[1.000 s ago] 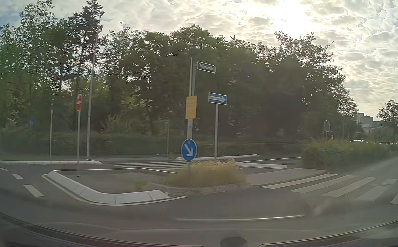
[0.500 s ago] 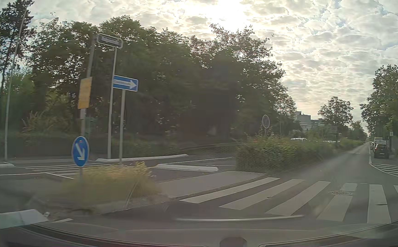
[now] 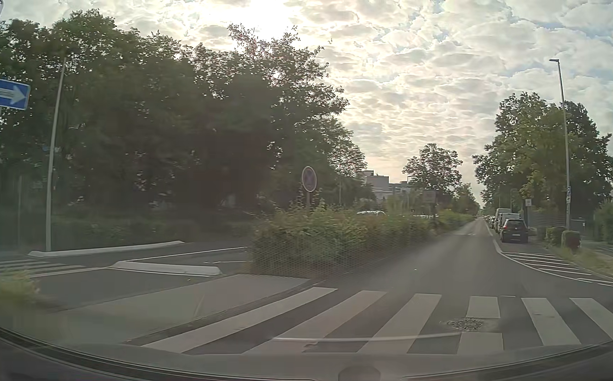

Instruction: Follow the waypoints while adhering to traffic rules and regulations

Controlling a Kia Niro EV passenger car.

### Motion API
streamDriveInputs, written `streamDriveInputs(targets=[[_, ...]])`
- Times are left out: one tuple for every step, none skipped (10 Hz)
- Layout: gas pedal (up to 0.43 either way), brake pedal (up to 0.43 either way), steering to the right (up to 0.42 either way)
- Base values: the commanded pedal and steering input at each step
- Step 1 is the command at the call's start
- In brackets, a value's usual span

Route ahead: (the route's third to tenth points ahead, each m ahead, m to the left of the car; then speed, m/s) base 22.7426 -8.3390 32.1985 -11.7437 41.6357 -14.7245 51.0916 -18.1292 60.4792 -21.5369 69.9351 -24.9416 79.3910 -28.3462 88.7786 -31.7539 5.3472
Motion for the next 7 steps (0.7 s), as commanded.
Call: streamDriveInputs(targets=[[0.220,0.030,0.248],[0.228,0.030,0.229],[0.228,0.030,0.205],[0.240,0.030,0.187],[0.248,0.030,0.180],[0.248,0.030,0.175],[0.248,0.030,0.171]])
